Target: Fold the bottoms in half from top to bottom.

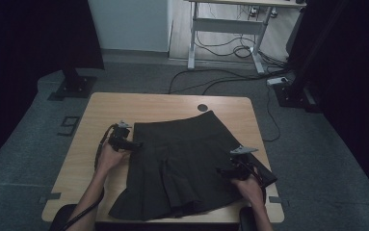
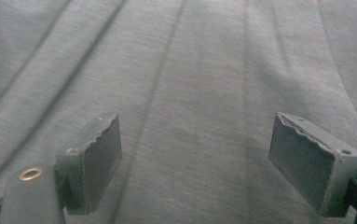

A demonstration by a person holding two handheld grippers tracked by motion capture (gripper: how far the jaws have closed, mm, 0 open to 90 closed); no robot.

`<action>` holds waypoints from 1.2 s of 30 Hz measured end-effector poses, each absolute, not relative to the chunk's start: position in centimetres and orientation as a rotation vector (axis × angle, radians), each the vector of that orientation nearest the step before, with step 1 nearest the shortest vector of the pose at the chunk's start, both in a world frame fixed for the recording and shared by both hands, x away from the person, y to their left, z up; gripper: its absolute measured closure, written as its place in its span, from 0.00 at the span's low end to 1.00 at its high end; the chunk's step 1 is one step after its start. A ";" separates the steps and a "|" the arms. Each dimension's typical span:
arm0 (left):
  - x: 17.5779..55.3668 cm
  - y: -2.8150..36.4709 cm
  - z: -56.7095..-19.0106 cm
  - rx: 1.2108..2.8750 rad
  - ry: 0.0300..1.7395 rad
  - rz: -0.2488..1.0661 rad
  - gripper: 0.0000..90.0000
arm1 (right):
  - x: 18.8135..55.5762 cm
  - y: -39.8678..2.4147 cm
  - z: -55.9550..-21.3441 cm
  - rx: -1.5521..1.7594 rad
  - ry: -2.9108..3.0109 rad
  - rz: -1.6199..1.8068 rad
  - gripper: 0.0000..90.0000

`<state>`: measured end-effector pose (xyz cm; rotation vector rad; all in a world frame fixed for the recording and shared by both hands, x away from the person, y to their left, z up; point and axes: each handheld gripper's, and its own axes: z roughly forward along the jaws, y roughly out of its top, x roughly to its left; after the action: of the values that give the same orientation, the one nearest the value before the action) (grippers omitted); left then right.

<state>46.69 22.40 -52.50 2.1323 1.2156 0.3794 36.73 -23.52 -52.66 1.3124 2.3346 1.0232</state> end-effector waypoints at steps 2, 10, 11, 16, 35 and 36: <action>47.1 22.5 -52.8 2.117 1.245 0.401 0.15 | 36.6 -23.1 -52.4 1.292 2.343 1.032 0.17; 48.0 22.8 -54.6 2.107 1.276 0.454 0.06 | 36.1 -21.4 -51.4 1.213 2.394 1.092 0.15; 47.9 22.9 -54.7 2.104 1.263 0.461 0.05 | 36.0 -21.2 -51.3 1.200 2.398 1.099 0.15; 48.1 23.0 -54.8 2.111 1.287 0.464 0.00 | 35.8 -19.5 -51.0 1.147 2.448 1.124 0.14; 48.0 22.9 -54.8 2.100 1.301 0.470 0.00 | 34.2 -10.3 -49.7 0.832 2.664 1.234 0.08; 47.9 22.9 -54.8 2.100 1.302 0.470 0.00 | 34.1 -9.7 -49.6 0.811 2.673 1.237 0.08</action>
<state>47.95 22.94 -54.79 2.0998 1.3015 0.4698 34.07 -9.74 -49.62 0.8115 2.6727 1.2368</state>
